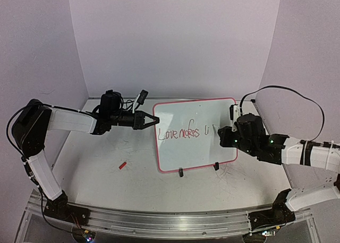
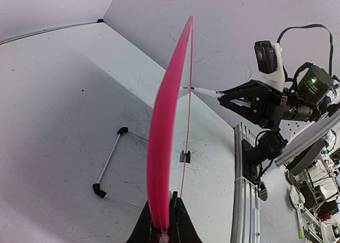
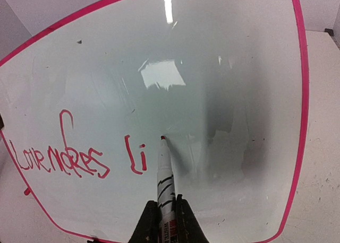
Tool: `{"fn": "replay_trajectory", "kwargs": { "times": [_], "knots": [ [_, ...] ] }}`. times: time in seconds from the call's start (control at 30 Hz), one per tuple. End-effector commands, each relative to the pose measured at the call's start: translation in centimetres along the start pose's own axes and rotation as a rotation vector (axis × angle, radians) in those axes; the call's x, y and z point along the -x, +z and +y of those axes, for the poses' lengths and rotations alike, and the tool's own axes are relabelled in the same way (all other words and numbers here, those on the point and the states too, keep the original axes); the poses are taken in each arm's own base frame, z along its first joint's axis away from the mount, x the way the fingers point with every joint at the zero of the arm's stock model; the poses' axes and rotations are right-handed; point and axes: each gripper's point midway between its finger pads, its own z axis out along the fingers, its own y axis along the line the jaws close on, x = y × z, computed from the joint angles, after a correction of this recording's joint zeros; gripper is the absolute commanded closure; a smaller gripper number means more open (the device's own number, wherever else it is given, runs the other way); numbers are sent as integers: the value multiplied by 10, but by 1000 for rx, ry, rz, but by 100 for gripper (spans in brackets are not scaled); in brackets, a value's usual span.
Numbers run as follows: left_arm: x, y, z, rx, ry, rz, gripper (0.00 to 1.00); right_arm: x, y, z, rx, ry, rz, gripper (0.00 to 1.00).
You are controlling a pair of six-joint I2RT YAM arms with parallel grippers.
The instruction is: Write a sentence on the whiteboard
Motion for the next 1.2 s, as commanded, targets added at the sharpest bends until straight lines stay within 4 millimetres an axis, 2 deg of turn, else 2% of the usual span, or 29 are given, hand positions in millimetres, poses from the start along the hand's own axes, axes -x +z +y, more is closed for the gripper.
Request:
{"fn": "replay_trajectory", "kwargs": {
  "times": [0.0,0.47,1.17],
  "knots": [
    [-9,2,22,106,24,25,100,32,-2,8,10,14,-87,100],
    [-10,2,23,105,28,28,100,22,9,8,-1,-25,-47,100],
    [-13,2,23,106,31,34,100,-34,3,-12,-16,-26,119,100]
  ]
}}
